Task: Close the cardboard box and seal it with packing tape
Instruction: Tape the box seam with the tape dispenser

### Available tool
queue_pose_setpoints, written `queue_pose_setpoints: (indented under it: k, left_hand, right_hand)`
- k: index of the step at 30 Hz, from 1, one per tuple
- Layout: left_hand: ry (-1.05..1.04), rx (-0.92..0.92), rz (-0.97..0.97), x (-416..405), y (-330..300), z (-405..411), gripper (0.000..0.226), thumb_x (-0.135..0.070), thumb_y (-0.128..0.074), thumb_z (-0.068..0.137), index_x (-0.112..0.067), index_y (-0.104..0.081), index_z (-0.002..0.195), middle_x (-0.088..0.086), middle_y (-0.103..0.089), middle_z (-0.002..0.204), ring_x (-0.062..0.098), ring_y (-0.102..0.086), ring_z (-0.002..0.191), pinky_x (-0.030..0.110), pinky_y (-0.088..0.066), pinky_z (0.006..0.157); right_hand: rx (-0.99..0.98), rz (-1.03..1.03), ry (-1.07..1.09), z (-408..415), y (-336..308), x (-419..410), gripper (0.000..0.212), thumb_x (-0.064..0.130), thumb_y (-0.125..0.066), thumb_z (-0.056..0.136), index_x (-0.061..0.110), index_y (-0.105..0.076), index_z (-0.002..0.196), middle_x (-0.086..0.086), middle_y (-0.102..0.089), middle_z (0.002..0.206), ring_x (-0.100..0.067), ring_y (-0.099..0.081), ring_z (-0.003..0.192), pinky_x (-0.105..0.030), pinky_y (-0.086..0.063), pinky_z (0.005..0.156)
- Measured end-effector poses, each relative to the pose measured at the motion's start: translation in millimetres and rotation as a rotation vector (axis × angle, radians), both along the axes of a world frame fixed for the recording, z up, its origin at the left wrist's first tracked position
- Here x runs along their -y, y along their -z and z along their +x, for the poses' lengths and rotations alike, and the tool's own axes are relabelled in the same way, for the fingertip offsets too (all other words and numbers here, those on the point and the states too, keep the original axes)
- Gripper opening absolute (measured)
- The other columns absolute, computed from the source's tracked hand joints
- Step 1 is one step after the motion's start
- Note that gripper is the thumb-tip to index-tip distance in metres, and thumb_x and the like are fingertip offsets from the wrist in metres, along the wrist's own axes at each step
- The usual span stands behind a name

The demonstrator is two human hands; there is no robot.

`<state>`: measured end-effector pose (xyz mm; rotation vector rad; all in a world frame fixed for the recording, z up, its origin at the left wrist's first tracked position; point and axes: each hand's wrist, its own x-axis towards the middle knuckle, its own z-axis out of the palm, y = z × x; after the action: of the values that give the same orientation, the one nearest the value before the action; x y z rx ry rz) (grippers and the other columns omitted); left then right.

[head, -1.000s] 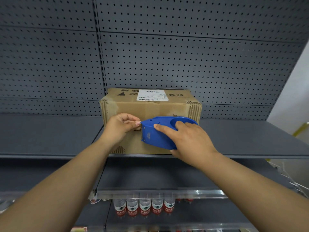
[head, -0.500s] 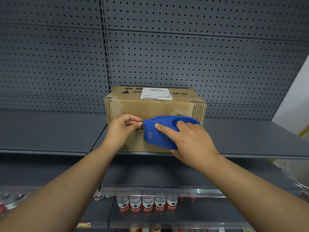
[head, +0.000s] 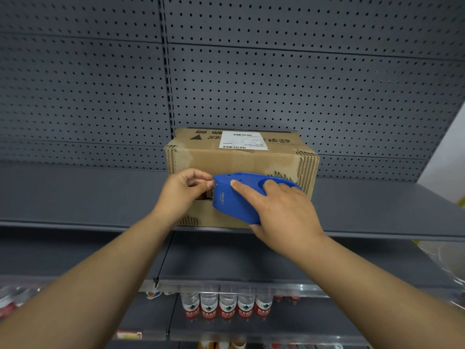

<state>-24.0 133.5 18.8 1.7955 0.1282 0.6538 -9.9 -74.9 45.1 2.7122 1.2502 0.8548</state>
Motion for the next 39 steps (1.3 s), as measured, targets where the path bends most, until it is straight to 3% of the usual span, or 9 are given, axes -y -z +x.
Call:
queue_pose_setpoints:
  k: [2, 7, 16, 26, 30, 36, 39]
  left_hand:
    - [-0.023, 0.016, -0.015, -2, 1, 0, 0.017, -0.004, -0.066, 0.082, -0.021, -0.064, 0.077, -0.004, -0.069, 0.073, 0.004, -0.063, 0.068, 0.020, -0.051, 0.073]
    - [-0.077, 0.058, 0.032, -1, 8, 0, 0.021, -0.004, -0.066, 0.082, -0.024, -0.064, 0.076, -0.003, -0.069, 0.075, 0.009, -0.065, 0.072, 0.024, -0.052, 0.078]
    - [-0.003, 0.016, 0.023, -11, 9, 3, 0.017, -0.005, -0.066, 0.083, -0.021, -0.063, 0.078, -0.015, -0.069, 0.064, -0.003, -0.063, 0.065, 0.009, -0.047, 0.067]
    - [0.024, 0.063, -0.083, -16, 11, 0, 0.020, -0.001, -0.061, 0.085, -0.019, -0.061, 0.077, 0.000, -0.066, 0.073, 0.007, -0.061, 0.070, 0.018, -0.050, 0.073]
    - [0.011, 0.110, -0.094, -15, 16, -4, 0.024, 0.002, -0.057, 0.087, -0.019, -0.059, 0.077, -0.004, -0.062, 0.075, -0.006, -0.056, 0.065, 0.009, -0.044, 0.066]
    - [0.018, 0.089, -0.111, -25, 19, -9, 0.021, 0.001, -0.058, 0.087, -0.019, -0.061, 0.080, -0.002, -0.063, 0.077, 0.004, -0.057, 0.072, 0.012, -0.047, 0.069]
    - [0.031, 0.074, -0.076, -29, 20, -13, 0.022, 0.001, -0.060, 0.086, -0.020, -0.061, 0.078, -0.003, -0.063, 0.077, 0.001, -0.056, 0.069, 0.013, -0.046, 0.069]
  right_hand:
    - [0.018, 0.013, 0.004, -2, 3, -5, 0.074, 0.032, -0.057, 0.085, 0.037, -0.014, 0.146, -0.011, -0.054, 0.115, -0.030, -0.057, 0.089, -0.037, -0.042, 0.075]
    - [0.054, 0.028, 0.075, 8, 15, -12, 0.079, 0.022, -0.079, 0.059, 0.030, -0.048, 0.132, -0.012, -0.061, 0.079, -0.026, -0.054, 0.055, -0.035, -0.044, 0.054]
    - [0.090, 0.059, 0.047, 11, 16, -16, 0.081, 0.020, -0.083, 0.051, 0.028, -0.055, 0.127, -0.012, -0.059, 0.072, -0.026, -0.051, 0.050, -0.034, -0.043, 0.049]
    - [0.072, 0.078, 0.072, 0, 14, -24, 0.082, 0.025, -0.084, 0.049, 0.029, -0.056, 0.126, -0.012, -0.060, 0.073, -0.028, -0.054, 0.051, -0.033, -0.043, 0.050]
    - [0.087, 0.094, 0.071, -5, 14, -30, 0.081, 0.026, -0.084, 0.050, 0.029, -0.056, 0.126, -0.011, -0.059, 0.072, -0.027, -0.053, 0.049, -0.032, -0.042, 0.049]
    - [-0.001, 0.033, 0.095, -13, 16, -38, 0.080, 0.034, -0.076, 0.064, 0.031, -0.042, 0.137, -0.015, -0.063, 0.092, -0.032, -0.061, 0.068, -0.039, -0.049, 0.062]
    - [-0.013, -0.007, 0.087, -14, 17, -41, 0.078, 0.036, -0.068, 0.074, 0.034, -0.031, 0.143, -0.014, -0.060, 0.105, -0.033, -0.061, 0.083, -0.040, -0.047, 0.072]
